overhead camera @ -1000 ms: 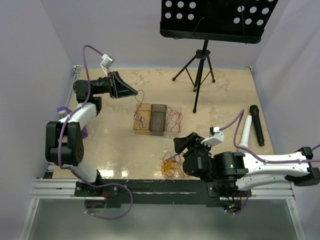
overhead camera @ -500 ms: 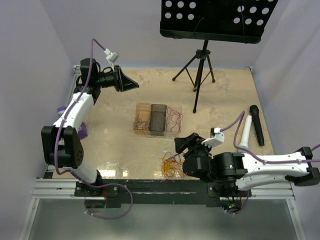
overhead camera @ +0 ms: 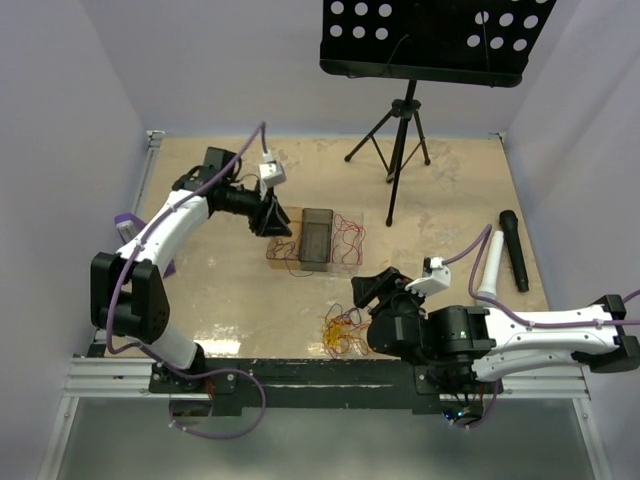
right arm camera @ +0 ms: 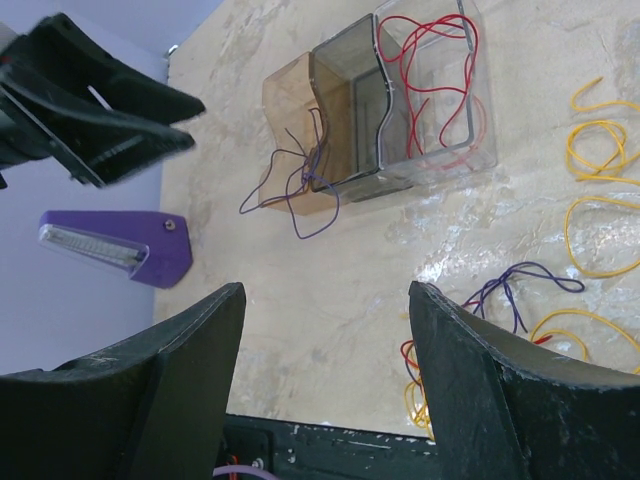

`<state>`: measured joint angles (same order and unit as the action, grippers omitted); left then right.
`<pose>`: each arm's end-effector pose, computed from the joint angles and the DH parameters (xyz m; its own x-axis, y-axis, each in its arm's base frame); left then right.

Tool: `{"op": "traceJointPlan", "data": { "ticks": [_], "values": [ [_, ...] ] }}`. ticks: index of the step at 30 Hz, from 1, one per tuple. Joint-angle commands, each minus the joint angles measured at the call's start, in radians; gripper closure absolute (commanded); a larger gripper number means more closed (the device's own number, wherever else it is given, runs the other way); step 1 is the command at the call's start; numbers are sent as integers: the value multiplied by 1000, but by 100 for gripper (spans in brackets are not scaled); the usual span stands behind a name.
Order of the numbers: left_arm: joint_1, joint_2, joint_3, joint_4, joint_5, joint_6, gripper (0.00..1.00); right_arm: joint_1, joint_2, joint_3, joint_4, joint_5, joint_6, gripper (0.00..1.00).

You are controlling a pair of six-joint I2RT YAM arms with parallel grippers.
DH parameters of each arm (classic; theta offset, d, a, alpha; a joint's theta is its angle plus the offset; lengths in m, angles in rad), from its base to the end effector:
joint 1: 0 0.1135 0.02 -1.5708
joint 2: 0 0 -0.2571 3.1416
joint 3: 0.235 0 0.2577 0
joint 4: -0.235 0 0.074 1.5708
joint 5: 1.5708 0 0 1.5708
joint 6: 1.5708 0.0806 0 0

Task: Untangle the cables
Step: Place the cable in the bin.

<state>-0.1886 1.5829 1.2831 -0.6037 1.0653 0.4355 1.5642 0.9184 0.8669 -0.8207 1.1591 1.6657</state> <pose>0.3308 -0.1349 0.2651 -0.4369 0.2914 -0.8510 0.8900 0.2771 -0.3620 0.0751 0.1851 0.2835 -0.3940 0.6619 -0.6377 0.0426 0.7062 0.7068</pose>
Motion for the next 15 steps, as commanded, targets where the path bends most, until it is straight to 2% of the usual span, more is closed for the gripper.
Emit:
{"op": "traceJointPlan", "data": {
  "ticks": [1, 6, 15],
  "values": [
    [-95, -58, -33, -246, -91, 388, 50, 0, 4, 1, -20, 37, 37, 29],
    [-219, -81, -111, -177, -200, 408, 50, 0, 2, 11, -34, 39, 51, 29],
    [-261, 2, -74, -125, -234, 382, 50, 2, 30, 34, -40, 36, 52, 29]
  ]
}}
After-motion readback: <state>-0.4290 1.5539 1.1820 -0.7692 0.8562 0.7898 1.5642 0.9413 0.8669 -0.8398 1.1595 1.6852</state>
